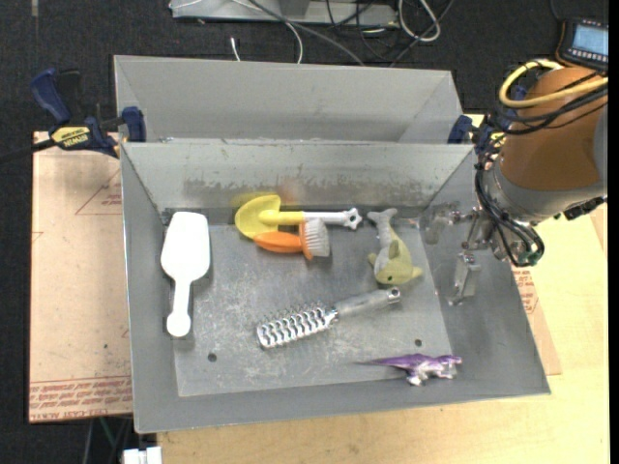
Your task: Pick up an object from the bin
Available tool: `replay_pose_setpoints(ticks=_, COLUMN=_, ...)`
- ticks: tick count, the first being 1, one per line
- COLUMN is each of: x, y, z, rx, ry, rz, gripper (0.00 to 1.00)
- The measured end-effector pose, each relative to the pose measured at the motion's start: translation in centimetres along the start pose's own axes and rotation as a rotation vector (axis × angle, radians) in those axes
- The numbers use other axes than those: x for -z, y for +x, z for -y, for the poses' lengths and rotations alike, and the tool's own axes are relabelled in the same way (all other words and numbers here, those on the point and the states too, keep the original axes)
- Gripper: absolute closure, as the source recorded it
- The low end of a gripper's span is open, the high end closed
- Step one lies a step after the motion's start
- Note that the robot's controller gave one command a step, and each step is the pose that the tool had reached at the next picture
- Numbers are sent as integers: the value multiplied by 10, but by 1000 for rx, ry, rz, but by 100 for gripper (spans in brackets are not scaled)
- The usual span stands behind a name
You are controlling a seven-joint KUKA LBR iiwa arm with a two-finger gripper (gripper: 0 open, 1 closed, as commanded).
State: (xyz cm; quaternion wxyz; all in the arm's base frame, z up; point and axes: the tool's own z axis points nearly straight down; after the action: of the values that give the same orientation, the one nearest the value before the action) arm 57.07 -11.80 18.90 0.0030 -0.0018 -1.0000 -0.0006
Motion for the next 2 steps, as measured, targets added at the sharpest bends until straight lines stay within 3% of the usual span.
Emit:
replay_pose_setpoints(ticks=1, x=5, y=-2, z=-1, rx=4, ry=1, rz=8, gripper=0)
replay_pose_setpoints(ticks=2, x=-122, y=-50, z=-19, rx=-89, ry=-1, rz=8, gripper=0)
